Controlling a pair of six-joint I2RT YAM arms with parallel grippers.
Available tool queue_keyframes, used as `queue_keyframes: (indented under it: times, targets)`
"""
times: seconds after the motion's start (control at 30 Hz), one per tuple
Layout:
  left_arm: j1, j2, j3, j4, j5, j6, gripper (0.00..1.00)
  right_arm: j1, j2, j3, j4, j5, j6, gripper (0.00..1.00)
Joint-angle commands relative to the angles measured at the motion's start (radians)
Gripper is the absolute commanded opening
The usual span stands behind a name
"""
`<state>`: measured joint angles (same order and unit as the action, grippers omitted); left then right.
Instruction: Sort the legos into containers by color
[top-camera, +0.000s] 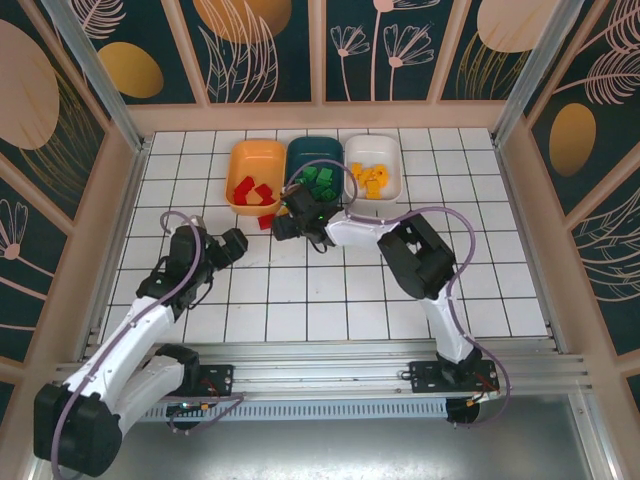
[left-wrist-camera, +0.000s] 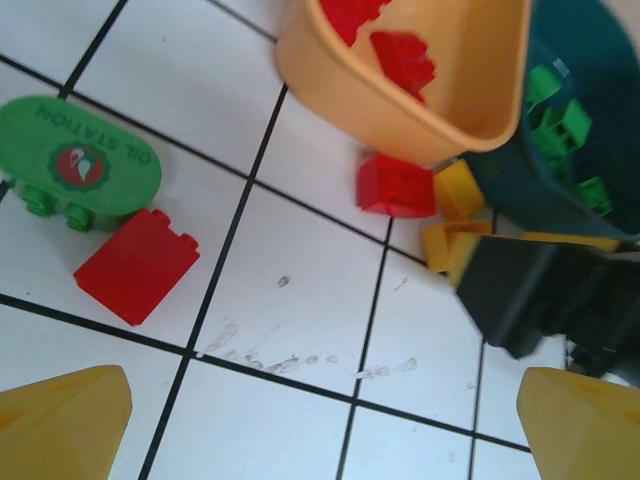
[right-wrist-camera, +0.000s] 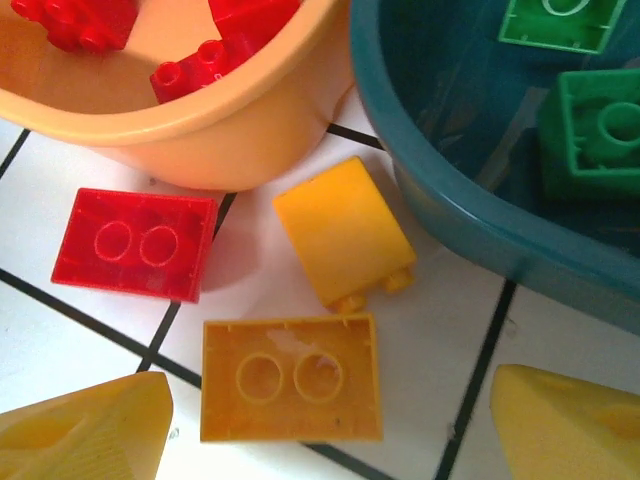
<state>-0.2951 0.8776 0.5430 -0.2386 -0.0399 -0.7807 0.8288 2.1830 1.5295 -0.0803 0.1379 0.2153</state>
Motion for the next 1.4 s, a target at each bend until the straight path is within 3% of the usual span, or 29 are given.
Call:
queue_keyframes:
  times: [0.0,0.2,0.33,0.47,0.6,0.77,0.9,1.2,1.37]
  targets:
    - [0.002,-0.016,0.003,0.002,-0.024,-0.017,0.99,0.009,0.055,0.074,-0.069,0.03,-0.033,0.83]
    - [0.002,0.013,0.022,0.01,-0.018,-0.012,0.98,0.01,0.102,0.098,-0.083,0.04,-0.025,0.73]
    - [0.003,0.031,0.017,0.021,-0.011,-0.018,0.98,0.012,0.108,0.096,-0.08,0.044,-0.017,0.59]
    - [0.002,0.042,0.011,0.029,-0.002,-0.026,0.99,0.019,0.056,0.052,-0.05,0.046,-0.011,0.41]
    - [0.003,0.059,0.011,0.041,0.012,-0.019,0.99,0.036,-0.078,-0.051,0.003,0.069,0.005,0.35]
    - [0.003,0.092,0.0,0.09,0.076,-0.003,0.97,0.026,-0.286,-0.194,0.052,0.089,0.029,0.34]
    - [0.003,0.106,0.005,0.092,0.07,-0.013,0.96,-0.074,-0.374,-0.232,0.025,0.104,0.029,0.34]
    - [0.002,0.218,0.04,0.002,-0.128,-0.013,0.97,-0.383,-0.257,-0.149,-0.058,0.041,0.019,0.4]
    - [0.007,0.328,0.038,0.117,-0.137,0.047,0.98,-0.442,-0.199,-0.061,-0.084,0.007,0.009,0.6]
